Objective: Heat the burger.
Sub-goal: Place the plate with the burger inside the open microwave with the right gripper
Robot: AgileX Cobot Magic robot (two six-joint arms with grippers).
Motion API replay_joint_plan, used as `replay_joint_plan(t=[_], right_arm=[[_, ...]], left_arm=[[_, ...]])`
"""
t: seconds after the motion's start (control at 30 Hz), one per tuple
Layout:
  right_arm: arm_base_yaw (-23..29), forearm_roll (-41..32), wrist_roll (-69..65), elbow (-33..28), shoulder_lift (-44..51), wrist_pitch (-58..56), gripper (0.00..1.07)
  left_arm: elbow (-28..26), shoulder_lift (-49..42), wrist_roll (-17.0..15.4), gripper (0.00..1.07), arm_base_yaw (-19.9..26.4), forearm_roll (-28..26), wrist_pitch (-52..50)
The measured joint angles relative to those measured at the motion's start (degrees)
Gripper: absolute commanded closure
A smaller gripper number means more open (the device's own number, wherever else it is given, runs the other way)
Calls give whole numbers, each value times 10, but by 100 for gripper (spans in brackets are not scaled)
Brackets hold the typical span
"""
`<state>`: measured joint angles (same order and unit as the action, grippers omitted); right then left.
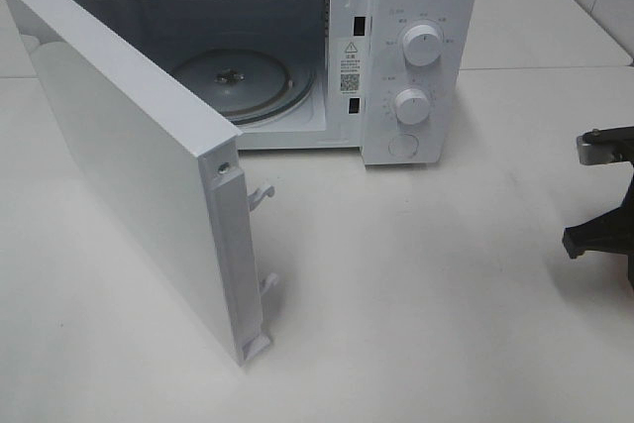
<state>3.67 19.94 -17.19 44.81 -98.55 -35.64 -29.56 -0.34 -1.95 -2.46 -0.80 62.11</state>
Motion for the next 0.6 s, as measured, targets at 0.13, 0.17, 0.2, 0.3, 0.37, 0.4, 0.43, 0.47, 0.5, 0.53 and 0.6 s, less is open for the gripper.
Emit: replay_joint_plan(t=[0.13,0.17,0.2,0.3,0.37,0.4,0.43,0.47,0.5,0.53,0.6], right_arm=[[25,18,-30,-2,16,-19,107],[25,18,-30,-2,16,-19,107],[32,25,-38,-2,19,-23,107],[53,51,-65,-2,28,-39,107],[59,59,-70,-2,28,-45,107],[72,75,-79,-2,29,-57,107],[78,82,-83,-2,29,-62,107],[78,82,-83,-2,29,-62,107],[90,89,-88,-2,29,-75,107],[95,92,-91,-2,29,-81,107],[109,99,-98,-2,29,-92,107]], left_arm=[[0,0,0,6,0,0,0],[0,0,0,6,0,0,0],[0,0,0,6,0,0,0],[0,0,0,6,0,0,0],[0,0,0,6,0,0,0],[0,0,0,6,0,0,0],[0,0,0,6,0,0,0],[0,0,0,6,0,0,0],[0,0,0,6,0,0,0],[0,0,0,6,0,0,0],[0,0,0,6,0,0,0]])
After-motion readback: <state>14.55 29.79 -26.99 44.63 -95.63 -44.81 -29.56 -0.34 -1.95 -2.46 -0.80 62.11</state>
